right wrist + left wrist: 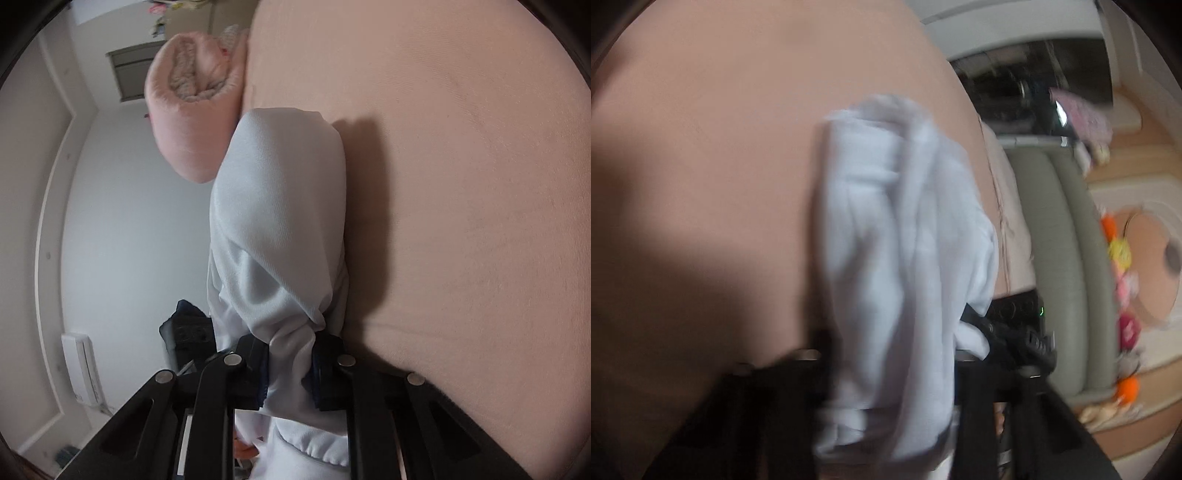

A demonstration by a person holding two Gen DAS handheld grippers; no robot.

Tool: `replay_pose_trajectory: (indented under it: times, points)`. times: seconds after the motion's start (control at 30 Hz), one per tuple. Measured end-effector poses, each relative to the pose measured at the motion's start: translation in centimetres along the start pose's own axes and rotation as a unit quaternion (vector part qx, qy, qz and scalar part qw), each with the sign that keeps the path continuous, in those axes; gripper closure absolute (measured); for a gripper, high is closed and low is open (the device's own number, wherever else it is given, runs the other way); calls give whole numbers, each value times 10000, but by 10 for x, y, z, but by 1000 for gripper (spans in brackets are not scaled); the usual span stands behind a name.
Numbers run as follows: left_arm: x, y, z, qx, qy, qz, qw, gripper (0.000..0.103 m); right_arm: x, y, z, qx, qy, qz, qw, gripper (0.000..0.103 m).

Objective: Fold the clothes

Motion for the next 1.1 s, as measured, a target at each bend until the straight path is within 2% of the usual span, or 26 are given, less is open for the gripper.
replay_pose_trajectory:
  times: [0.1,0.17,0.27,0.5,0.57,0.63,0.8,0.93,1.03,1.1]
  points:
    - [5,0,2,89,-128,107,9998,80,-9,6,-1,195,164,-351,9991,90]
    - [10,-1,6,159,-127,142,9997,80,-18,-16,12,330,237,-425,9983,87]
    - [16,0,9,274,-194,272,9991,80,-23,-14,13,507,322,-474,9971,86]
    - [26,11,11,725,-390,231,9963,82,-18,-12,10,610,311,232,9974,84]
    - [31,14,12,846,-463,193,9952,82,-21,-11,11,653,470,252,9964,85]
    - [35,16,12,933,-542,197,9940,82,-31,-9,12,664,784,-59,9947,85]
    - [52,18,13,1173,-686,286,9903,83,-57,0,3,748,1618,-824,9805,85]
    - [79,28,14,1382,-960,841,9822,84,-80,6,-2,715,2298,-1478,9593,85]
    - [99,33,17,1464,-1028,1131,9773,84,-100,10,-4,730,2523,-1835,9473,85]
    - [111,34,19,1497,-1016,1216,9760,84,-106,13,-8,773,2499,-1897,9463,85]
Point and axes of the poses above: each gripper's, at about its wrist camera, not at the fingertips, and z roughly the way its jaws point, x to its right, y to its underside, the point moved 4 cm from there along z, roughly the way its jaws point, and after that the axes turned 9 degrees about -z, right-handed, at the moved point
